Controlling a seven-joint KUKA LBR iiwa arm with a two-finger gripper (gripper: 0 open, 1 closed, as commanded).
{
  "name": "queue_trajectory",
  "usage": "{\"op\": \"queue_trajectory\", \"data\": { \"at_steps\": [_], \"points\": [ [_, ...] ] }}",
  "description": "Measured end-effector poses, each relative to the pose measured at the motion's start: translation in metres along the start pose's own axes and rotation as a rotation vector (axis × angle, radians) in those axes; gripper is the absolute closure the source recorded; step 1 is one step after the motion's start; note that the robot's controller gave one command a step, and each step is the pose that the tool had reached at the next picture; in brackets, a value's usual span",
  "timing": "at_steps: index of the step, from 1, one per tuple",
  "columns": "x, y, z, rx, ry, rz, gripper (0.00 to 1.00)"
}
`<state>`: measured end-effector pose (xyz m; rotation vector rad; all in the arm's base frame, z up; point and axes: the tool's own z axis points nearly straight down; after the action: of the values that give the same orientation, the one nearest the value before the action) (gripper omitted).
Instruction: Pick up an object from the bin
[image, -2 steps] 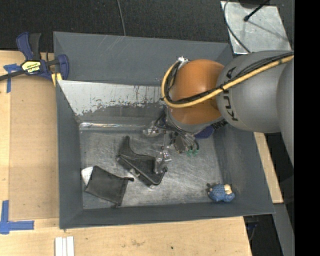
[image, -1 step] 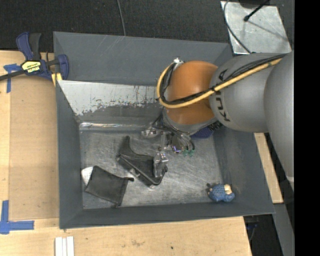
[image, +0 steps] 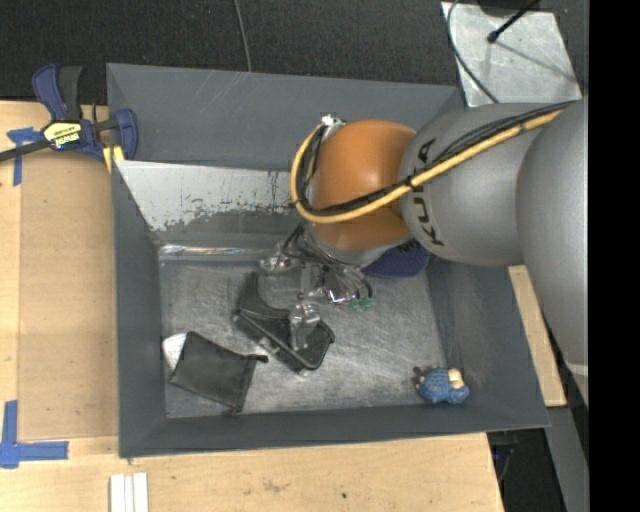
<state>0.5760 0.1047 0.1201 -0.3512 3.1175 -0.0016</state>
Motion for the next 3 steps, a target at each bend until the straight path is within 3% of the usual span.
{"op": "queue_trajectory", "data": {
  "at_steps": [1, 2, 3],
  "points": [
    [-0.008, 0.006, 0.008, -0.001, 0.002, -0.373, 0.0],
    [0.009, -0.03, 0.011, -0.007, -0.007, -0.309, 0.0],
    [0.005, -0.022, 0.011, 0.003, 0.005, -0.306, 0.0]
  ]
}}
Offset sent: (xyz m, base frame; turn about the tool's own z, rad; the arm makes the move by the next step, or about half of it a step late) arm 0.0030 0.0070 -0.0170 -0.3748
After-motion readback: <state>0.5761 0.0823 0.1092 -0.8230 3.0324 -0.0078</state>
